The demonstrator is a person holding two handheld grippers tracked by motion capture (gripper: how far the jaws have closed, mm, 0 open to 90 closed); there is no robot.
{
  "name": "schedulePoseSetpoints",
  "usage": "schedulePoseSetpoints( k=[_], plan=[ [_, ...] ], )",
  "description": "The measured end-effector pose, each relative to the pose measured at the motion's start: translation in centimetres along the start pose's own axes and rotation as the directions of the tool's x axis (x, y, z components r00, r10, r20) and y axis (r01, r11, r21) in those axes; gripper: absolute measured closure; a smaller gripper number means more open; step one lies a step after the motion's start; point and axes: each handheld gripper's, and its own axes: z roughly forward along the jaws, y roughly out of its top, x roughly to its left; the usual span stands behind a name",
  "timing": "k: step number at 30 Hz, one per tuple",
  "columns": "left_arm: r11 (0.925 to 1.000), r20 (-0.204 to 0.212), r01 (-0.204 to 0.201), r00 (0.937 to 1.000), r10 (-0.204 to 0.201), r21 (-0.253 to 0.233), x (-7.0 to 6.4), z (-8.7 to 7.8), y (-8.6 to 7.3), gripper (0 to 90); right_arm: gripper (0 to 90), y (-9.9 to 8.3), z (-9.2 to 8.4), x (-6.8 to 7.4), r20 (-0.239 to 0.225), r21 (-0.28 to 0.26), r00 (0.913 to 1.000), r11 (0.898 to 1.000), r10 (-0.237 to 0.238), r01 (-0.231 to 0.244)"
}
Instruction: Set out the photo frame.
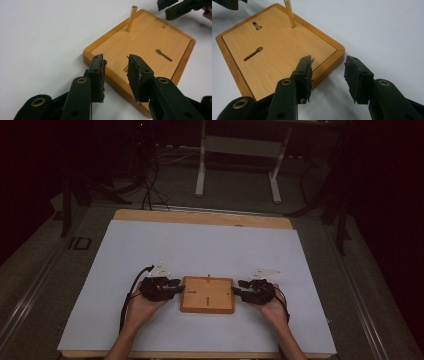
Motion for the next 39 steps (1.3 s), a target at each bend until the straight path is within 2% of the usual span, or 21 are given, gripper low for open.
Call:
schedulePoseSetpoints(
  k=[8,11,12,18,24,35,39],
  plan=[
    [0.9991,0.032,-0.039,0.9987,0.038,0.018,-0.3,1.3,1.3,64.3,56.7,-0.2,-1.0,-0.3,0.011,-0.019,0.9998,1.000,0.014,-0.014],
    [0.9989,0.041,-0.044,0.9982,0.043,0.020,-0.3,1.6,1.6,63.9,56.6,-0.4,-1.2,-0.4,0.017,-0.015,0.9998,1.000,0.014,-0.014],
    [0.9994,0.053,-0.033,0.9980,0.032,0.008,-0.2,1.9,1.9,63.9,56.6,-0.4,-1.2,-0.4,0.018,-0.014,0.9997,1.000,0.019,-0.018],
    [0.9981,0.067,-0.058,0.9961,0.057,0.018,-0.7,3.0,2.9,63.0,56.3,-0.6,-1.4,-0.5,0.018,-0.020,0.9996,1.000,0.023,-0.023],
    [0.9963,0.084,-0.078,0.9936,0.075,0.035,-1.1,4.5,4.0,63.7,56.6,-1.3,-1.6,-0.2,0.035,0.002,0.9994,1.000,0.002,-0.002],
    [0.9952,0.100,-0.069,0.9930,0.062,0.069,-1.4,7.4,4.9,68.8,55.4,-1.5,-1.4,-0.3,0.035,0.016,0.9994,1.000,0.005,-0.006],
    [0.9974,0.108,-0.050,0.9932,0.045,0.052,-1.3,7.8,5.0,73.2,54.9,-1.5,-1.4,-0.3,0.034,0.016,0.9994,1.000,0.006,-0.006]
  ],
)
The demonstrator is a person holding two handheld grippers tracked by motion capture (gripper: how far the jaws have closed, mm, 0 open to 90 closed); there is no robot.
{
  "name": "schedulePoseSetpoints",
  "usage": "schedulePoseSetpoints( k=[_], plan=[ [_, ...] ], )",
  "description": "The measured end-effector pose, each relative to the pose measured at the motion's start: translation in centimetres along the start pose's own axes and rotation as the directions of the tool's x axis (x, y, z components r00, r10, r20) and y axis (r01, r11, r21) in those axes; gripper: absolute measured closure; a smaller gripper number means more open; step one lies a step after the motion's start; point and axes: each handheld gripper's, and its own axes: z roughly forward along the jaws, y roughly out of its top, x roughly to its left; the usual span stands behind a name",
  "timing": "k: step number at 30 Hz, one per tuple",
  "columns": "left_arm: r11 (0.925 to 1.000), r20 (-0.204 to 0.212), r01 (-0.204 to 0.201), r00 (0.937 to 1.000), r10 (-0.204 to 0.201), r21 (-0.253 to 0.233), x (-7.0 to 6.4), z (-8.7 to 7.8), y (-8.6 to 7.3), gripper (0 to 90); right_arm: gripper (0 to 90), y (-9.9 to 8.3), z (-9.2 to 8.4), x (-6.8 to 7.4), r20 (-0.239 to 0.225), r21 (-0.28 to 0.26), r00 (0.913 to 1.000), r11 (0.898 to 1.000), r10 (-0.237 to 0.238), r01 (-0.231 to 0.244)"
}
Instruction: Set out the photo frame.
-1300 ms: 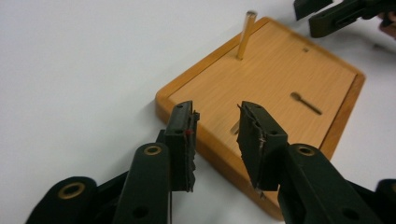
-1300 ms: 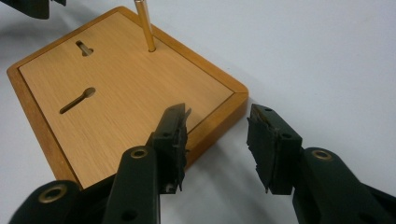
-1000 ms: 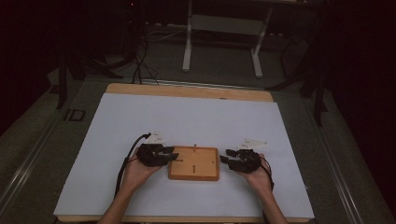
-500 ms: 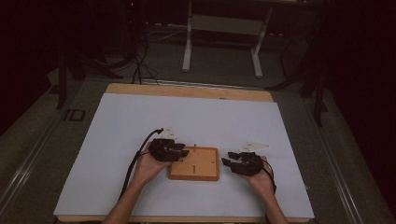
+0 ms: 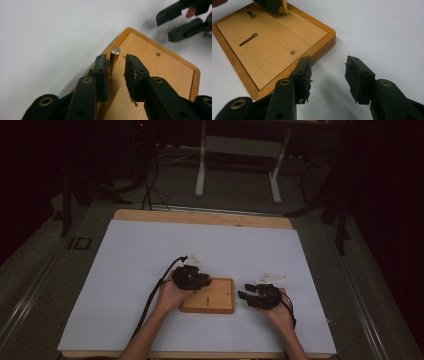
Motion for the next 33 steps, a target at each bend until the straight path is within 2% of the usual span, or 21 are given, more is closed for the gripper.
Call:
schedulePoseSetpoints(
  k=[5,16,17,19,29,32,33],
  plan=[
    [0.9999,0.006,0.013,0.9999,-0.013,0.004,0.4,0.3,0.1,81.2,54.8,0.0,0.1,0.1,-0.005,0.002,1.0000,1.000,-0.008,0.008],
    [0.9997,0.019,0.023,0.9995,-0.023,0.004,0.5,0.4,0.1,81.4,54.5,0.1,0.1,0.4,-0.013,-0.002,0.9997,1.000,-0.022,0.022],
    [0.9994,0.038,0.035,0.9987,-0.035,0.002,0.8,0.4,0.1,82.1,54.4,0.2,0.0,0.6,-0.018,-0.005,0.9994,1.000,-0.028,0.028],
    [0.9991,0.049,0.043,0.9978,-0.043,0.001,1.0,0.4,0.1,82.1,54.3,0.2,0.0,0.7,-0.019,-0.008,0.9992,0.999,-0.034,0.034],
    [0.9986,0.082,0.047,0.9954,-0.049,0.026,1.6,0.4,0.4,82.5,53.6,0.2,-0.3,1.3,-0.041,-0.017,0.9967,0.997,-0.069,0.069],
    [0.9979,0.090,0.058,0.9941,-0.060,0.029,1.7,0.5,0.5,82.7,53.2,0.2,-0.5,1.4,-0.042,-0.019,0.9963,0.997,-0.075,0.075],
    [0.9972,0.106,0.065,0.9920,-0.069,0.035,2.0,0.5,0.6,82.7,53.0,0.2,-0.6,1.5,-0.046,-0.025,0.9958,0.997,-0.079,0.078]
  ],
)
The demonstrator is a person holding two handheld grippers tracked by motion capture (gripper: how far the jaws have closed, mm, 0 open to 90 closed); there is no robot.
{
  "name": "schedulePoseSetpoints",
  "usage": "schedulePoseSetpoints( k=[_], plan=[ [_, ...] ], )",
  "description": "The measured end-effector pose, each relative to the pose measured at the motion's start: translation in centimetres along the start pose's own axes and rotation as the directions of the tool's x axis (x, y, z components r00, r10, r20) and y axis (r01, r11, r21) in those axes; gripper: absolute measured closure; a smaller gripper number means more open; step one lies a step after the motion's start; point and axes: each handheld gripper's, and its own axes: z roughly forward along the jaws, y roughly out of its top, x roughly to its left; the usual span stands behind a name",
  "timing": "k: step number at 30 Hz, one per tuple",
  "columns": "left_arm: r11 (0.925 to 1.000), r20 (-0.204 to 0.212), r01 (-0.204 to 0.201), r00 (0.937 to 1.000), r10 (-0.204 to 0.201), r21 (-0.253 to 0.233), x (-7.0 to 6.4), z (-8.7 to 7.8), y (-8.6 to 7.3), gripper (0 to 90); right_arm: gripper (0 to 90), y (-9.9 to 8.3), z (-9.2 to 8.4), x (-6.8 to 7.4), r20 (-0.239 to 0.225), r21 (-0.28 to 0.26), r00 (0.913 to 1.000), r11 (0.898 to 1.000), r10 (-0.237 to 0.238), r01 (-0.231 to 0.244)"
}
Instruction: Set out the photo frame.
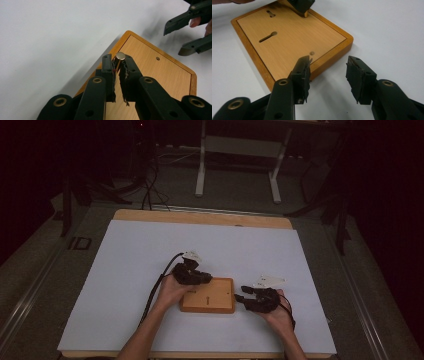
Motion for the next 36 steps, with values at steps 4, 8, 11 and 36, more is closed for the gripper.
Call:
schedulePoseSetpoints(
  k=[4,8,11,36],
  plan=[
    [0.9998,0.024,0.013,0.9996,-0.014,0.017,0.4,0.0,0.3,82.8,52.5,0.0,-0.5,0.1,-0.014,-0.017,0.9999,1.000,-0.009,0.009],
    [0.9993,0.049,0.028,0.9984,-0.029,0.026,0.9,0.0,0.5,82.8,52.0,-0.1,-0.6,0.2,-0.019,-0.023,0.9997,1.000,-0.018,0.017],
    [0.9987,0.062,0.035,0.9974,-0.037,0.036,1.2,0.1,0.7,83.1,51.6,0.0,-0.8,0.3,-0.033,-0.035,0.9990,0.999,-0.031,0.030],
    [0.9904,0.163,0.128,0.9774,-0.135,0.053,3.2,0.6,1.2,84.6,21.3,0.0,0.3,2.4,-0.073,-0.013,0.9734,0.976,-0.217,0.217]
  ],
)
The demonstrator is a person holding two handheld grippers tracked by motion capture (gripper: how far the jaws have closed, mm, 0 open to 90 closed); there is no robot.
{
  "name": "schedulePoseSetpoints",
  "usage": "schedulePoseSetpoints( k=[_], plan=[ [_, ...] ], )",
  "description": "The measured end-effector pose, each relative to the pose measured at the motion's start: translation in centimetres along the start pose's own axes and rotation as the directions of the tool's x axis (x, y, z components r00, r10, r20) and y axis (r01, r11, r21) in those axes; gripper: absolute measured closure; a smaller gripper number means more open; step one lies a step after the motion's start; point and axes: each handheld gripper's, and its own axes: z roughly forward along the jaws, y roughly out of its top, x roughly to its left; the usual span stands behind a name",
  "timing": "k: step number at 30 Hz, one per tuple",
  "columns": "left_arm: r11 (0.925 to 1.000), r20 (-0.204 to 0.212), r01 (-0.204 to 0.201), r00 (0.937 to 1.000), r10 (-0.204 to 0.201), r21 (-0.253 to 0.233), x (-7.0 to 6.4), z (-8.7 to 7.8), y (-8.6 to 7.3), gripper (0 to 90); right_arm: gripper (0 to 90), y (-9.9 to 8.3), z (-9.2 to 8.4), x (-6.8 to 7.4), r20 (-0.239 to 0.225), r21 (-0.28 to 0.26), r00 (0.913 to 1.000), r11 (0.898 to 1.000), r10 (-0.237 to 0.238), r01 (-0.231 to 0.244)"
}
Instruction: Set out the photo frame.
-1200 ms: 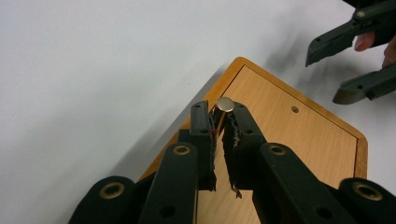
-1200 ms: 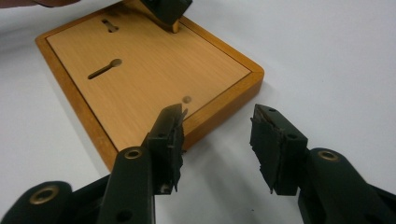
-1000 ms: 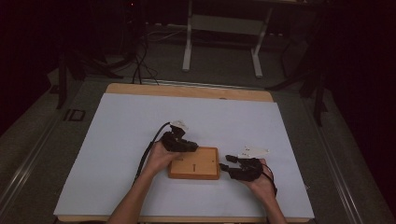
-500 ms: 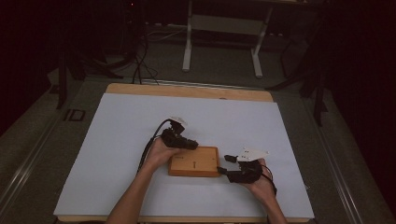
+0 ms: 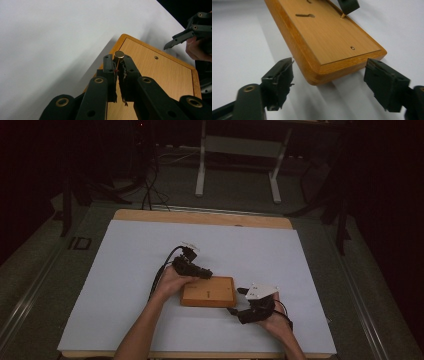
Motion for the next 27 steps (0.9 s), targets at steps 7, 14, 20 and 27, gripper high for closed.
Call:
schedulePoseSetpoints(
  k=[7,14,20,27],
  plan=[
    [0.9999,0.009,0.007,0.9999,-0.007,0.012,0.1,0.0,0.2,84.6,20.2,-0.2,1.2,0.3,0.045,0.046,0.9967,0.997,-0.068,0.066],
    [0.9999,-0.011,0.008,0.9999,-0.008,-0.011,0.1,0.1,0.2,84.7,19.6,-0.2,2.5,-0.7,0.100,0.035,0.9926,0.997,-0.069,0.066],
    [0.9999,-0.027,0.000,0.9996,-0.001,-0.010,0.0,0.1,0.4,84.9,18.8,0.2,2.8,-0.8,0.149,0.024,0.9866,0.998,-0.067,0.065],
    [0.9993,-0.011,-0.027,0.9996,0.027,0.025,-0.4,0.1,0.5,85.2,22.2,0.8,2.2,-0.5,0.159,-0.019,0.9844,0.997,-0.076,0.080]
  ],
)
